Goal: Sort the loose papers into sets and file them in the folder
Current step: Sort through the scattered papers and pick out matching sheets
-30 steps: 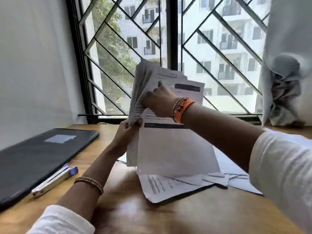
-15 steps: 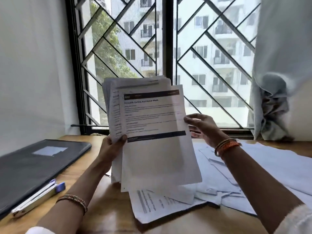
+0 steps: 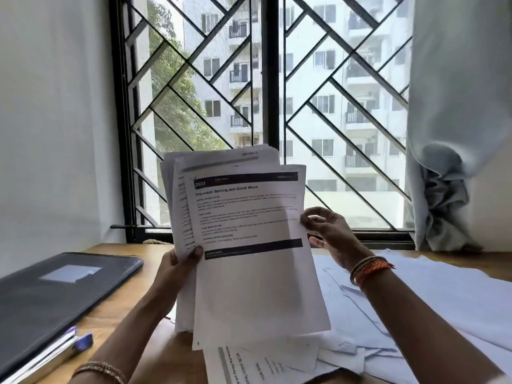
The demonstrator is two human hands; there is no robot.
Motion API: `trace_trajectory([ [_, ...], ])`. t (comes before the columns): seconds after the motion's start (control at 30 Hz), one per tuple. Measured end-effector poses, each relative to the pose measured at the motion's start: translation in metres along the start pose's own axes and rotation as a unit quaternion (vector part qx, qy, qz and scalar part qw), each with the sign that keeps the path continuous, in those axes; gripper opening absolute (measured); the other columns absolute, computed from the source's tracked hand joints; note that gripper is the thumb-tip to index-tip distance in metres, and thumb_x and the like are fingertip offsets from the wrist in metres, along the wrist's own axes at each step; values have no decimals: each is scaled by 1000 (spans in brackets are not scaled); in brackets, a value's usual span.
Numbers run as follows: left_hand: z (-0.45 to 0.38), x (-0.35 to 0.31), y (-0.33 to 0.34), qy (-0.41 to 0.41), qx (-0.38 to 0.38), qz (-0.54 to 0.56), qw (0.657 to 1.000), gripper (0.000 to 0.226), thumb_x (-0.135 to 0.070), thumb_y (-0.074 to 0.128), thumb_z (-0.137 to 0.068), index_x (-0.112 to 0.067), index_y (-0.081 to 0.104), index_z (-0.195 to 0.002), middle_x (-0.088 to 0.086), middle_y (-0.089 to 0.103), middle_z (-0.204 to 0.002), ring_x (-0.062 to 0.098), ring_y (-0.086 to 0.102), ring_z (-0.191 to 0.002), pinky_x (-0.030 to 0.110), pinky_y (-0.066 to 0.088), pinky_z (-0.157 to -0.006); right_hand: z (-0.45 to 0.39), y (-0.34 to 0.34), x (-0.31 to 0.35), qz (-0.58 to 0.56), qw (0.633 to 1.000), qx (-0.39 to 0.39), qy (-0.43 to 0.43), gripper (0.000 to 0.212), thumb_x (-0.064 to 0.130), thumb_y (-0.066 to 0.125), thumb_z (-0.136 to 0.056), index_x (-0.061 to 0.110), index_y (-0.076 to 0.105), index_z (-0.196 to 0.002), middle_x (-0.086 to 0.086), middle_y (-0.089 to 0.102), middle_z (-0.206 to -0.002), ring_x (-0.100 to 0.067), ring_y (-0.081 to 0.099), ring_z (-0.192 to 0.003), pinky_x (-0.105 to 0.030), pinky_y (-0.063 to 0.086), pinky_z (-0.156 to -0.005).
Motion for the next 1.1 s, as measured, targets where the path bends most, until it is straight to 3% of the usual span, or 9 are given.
trace_trajectory([
  [0.1, 2, -3, 2, 0, 6, 2, 1000, 20, -18, 70, -77, -12, 67, -95, 0, 75, -84, 15, 72, -72, 24, 57, -59, -1, -2, -2, -6, 1000, 2, 8, 12, 19, 71, -81, 21, 61, -76, 1, 68, -85, -12, 64, -79, -44, 37, -92],
  [0.3, 3, -2, 1, -10, -13, -31, 999, 10, -8, 56, -92, -12, 65, -95, -2, 75, -83, 13, 70, -69, 25, 59, -61, -6, -3, -8, -6, 1000, 2, 27, 9, 22, 69, -85, 20, 61, -82, 0, 69, -90, -14, 65, -83, -41, 40, -93],
  [0.47, 3, 1, 4, -25, -17, -36, 999, 10, -11, 57, -92, -12, 66, -95, 0, 75, -86, 19, 70, -78, 32, 60, -70, 3, 5, -12, 163, 982, 98, 22, 38, 40, 77, -71, 14, 69, -98, -1, 73, -93, -19, 69, -85, -30, 52, -71],
  [0.53, 3, 3, 7, -43, -19, -36, 998, 8, -12, 58, -92, -12, 66, -92, 5, 71, -90, 22, 66, -82, 38, 56, -76, -1, -8, 3, 249, 961, -74, -92, 21, 26, 75, -75, 9, 66, -81, -8, 69, -80, -27, 65, -78, -28, 46, -60],
  [0.63, 2, 11, 6, -76, -41, -62, 994, 6, -11, 58, -93, -10, 64, -91, 8, 66, -92, 26, 61, -84, 42, 50, -86, 18, -44, 42, 330, 826, -397, -227, 20, 15, 60, -85, 0, 60, -98, -23, 68, -96, -43, 60, -92, -42, 42, -71],
  [0.73, -4, 19, 2, -101, -73, -87, 988, 10, -11, 61, -91, -7, 62, -101, 16, 65, -104, 28, 61, -91, 46, 52, -89, 48, -72, 71, 415, 697, -469, -349, 24, 8, 49, -89, 4, 59, -110, -19, 69, -95, -43, 61, -84, -43, 36, -68],
  [0.83, -12, 21, -9, -112, -139, -96, 979, 22, -12, 62, -91, -3, 61, -111, 12, 62, -105, 26, 59, -92, 39, 52, -82, 71, -75, 72, 552, 613, -358, -437, 34, -1, 50, -82, 16, 66, -107, -15, 70, -82, -37, 64, -70, -36, 39, -63],
  [0.93, -12, 18, -27, -106, -237, -140, 955, 33, -20, 64, -89, -4, 61, -117, 12, 64, -117, 30, 62, -101, 40, 50, -91, 82, -74, 36, 697, 580, -203, -370, 38, 0, 45, -73, 18, 68, -97, -11, 71, -84, -34, 67, -72, -34, 51, -58],
  [1.1, -9, 9, -48, -95, -326, -154, 928, 45, -23, 62, -91, -1, 48, -128, 15, 54, -132, 31, 55, -118, 35, 45, -99, 94, -89, -29, 831, 547, 26, 98, 27, 23, 47, -94, 15, 57, -118, -10, 58, -121, -30, 58, -110, -34, 46, -88],
])
Point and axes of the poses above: each hand's wrist, its own z-axis away from the middle knuckle, its own y-axis out of the palm, x = y × z, the point moved 4 cm from there along -z, towards the middle knuckle
